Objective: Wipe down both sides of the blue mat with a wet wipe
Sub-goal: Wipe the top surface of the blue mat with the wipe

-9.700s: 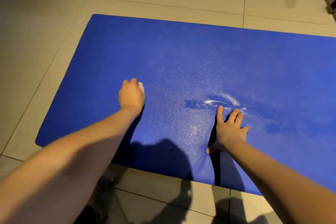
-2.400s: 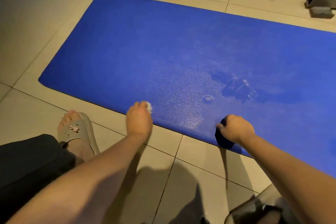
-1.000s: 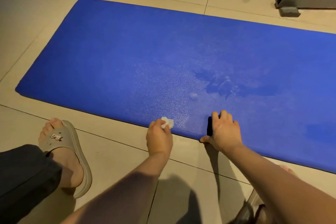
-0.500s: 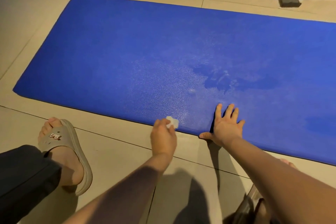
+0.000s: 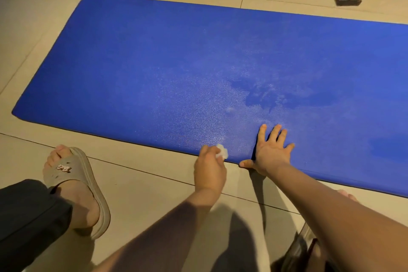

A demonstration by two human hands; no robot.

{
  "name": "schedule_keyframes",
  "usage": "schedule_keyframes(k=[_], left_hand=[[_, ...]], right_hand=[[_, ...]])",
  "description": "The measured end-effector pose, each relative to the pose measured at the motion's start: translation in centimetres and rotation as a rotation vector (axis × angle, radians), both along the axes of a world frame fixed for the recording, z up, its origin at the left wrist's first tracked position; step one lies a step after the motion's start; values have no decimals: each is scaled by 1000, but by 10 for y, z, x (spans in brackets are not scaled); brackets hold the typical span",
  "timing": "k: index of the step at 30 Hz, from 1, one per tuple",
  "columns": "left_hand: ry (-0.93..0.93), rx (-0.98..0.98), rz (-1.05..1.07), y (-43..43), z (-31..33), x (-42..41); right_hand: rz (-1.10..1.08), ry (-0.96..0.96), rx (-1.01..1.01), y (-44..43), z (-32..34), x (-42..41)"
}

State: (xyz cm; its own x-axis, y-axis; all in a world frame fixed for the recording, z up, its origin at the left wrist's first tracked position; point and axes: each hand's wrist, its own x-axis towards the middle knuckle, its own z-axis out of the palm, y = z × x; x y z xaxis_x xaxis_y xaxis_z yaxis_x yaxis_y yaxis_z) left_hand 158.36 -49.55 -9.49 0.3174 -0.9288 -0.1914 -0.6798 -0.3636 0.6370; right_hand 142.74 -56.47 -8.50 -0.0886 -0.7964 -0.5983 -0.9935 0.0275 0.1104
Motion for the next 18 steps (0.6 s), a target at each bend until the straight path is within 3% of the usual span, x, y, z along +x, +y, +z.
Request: schedule_keyframes(k=[4,11,18], left_hand=[[-55,-14,-224,-11,-1,16],[-131,-44,109,-20,-4,66],[-78,-74,-245,-5,-6,-8]], right_hand=[[11,-8,6,0,0,-2],[17,-11,14,-1,-1,-1],[25,-18,5,0,0,-4]])
